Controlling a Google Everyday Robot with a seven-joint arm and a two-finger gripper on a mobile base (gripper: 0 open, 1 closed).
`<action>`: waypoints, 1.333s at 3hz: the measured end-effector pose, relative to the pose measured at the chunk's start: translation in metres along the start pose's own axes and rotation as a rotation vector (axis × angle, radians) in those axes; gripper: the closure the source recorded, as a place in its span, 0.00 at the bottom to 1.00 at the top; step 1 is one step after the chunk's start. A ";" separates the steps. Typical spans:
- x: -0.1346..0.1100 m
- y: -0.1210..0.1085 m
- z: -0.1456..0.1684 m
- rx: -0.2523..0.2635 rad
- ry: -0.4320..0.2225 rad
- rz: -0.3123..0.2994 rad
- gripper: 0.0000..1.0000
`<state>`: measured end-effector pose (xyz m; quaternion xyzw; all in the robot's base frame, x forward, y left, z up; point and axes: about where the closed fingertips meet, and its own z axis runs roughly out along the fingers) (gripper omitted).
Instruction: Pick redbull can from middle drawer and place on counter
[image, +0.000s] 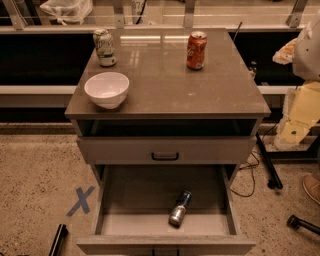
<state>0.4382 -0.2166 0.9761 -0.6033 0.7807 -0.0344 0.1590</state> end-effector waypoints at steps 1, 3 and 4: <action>-0.003 0.000 0.001 0.007 -0.011 -0.005 0.00; -0.082 0.074 0.055 0.017 -0.191 -0.307 0.00; -0.090 0.090 0.088 0.021 -0.210 -0.402 0.00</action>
Offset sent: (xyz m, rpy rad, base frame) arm -0.0300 0.1285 -0.1748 0.0681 0.0617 0.4460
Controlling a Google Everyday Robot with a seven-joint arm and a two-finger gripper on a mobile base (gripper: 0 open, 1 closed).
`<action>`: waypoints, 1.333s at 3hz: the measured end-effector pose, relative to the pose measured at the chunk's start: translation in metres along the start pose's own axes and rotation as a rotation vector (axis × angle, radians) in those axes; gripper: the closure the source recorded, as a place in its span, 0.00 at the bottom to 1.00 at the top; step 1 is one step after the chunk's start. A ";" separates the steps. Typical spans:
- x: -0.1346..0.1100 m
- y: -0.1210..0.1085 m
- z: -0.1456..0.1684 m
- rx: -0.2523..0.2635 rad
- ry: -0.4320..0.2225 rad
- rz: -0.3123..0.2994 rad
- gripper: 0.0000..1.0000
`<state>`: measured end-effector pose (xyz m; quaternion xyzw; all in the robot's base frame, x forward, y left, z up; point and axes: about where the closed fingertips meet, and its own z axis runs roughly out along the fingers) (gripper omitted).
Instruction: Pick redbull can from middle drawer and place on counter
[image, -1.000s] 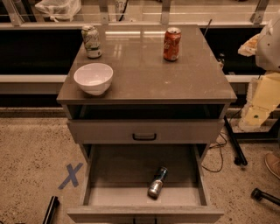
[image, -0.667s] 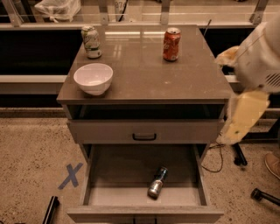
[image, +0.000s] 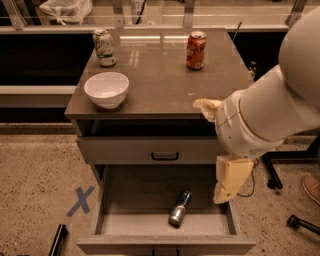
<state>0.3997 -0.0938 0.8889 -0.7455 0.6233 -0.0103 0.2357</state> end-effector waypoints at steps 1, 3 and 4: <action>-0.009 -0.001 0.022 -0.069 0.063 -0.063 0.00; 0.080 0.032 0.145 -0.173 0.222 -0.381 0.00; 0.082 0.018 0.157 -0.116 0.214 -0.504 0.00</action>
Offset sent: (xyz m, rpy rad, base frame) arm 0.0723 -0.0521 -0.2045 -0.7636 -0.1270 0.6974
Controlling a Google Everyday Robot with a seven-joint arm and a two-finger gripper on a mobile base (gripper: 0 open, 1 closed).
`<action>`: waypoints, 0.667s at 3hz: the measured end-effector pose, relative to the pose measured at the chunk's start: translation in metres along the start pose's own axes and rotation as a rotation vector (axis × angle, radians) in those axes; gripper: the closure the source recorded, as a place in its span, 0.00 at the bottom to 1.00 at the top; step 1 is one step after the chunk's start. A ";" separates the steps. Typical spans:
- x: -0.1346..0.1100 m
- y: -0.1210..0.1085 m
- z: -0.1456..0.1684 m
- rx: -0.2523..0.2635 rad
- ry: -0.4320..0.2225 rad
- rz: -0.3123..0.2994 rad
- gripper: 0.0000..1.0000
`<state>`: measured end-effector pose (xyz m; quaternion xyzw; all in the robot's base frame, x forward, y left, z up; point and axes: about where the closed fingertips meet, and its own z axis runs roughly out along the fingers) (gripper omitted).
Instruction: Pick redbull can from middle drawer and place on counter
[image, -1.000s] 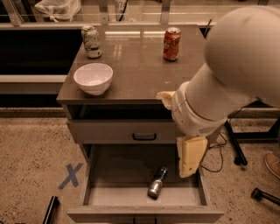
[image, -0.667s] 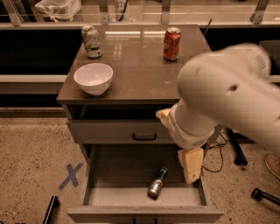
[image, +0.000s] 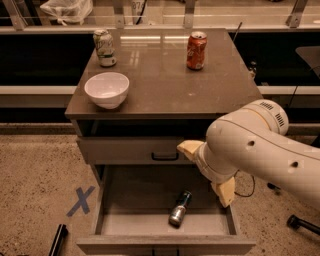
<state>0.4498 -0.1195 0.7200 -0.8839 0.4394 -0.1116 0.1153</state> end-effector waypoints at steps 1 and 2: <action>0.009 -0.001 0.011 -0.066 0.032 -0.043 0.00; 0.033 -0.003 0.054 -0.192 0.059 -0.202 0.00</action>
Offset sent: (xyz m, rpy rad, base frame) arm 0.0772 -0.0382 -0.0956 -0.3952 0.1880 0.3246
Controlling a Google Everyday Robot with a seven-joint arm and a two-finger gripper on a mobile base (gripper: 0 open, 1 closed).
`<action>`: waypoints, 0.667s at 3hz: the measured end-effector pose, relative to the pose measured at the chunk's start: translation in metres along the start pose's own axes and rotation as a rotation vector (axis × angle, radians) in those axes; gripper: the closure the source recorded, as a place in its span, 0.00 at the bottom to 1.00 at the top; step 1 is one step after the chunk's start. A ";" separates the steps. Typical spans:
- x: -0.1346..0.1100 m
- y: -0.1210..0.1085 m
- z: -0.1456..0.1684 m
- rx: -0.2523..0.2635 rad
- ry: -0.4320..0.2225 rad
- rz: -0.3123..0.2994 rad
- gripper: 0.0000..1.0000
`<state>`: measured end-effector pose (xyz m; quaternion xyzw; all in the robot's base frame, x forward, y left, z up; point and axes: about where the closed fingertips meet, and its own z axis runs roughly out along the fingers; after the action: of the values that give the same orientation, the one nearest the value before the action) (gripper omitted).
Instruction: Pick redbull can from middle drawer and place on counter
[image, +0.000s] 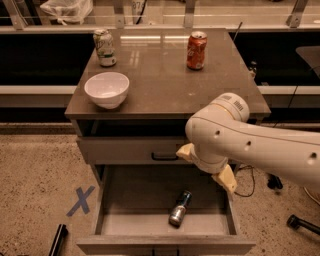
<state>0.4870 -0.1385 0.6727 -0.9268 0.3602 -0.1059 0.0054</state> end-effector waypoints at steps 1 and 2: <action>0.019 0.015 0.057 -0.032 -0.061 -0.084 0.00; 0.017 0.019 0.076 -0.030 -0.091 -0.172 0.00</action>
Offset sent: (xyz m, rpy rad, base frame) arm 0.0146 -0.0275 -0.0538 0.0011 0.0724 0.0812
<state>0.5017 -0.1691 0.6002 -0.9581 0.2804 -0.0585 -0.0014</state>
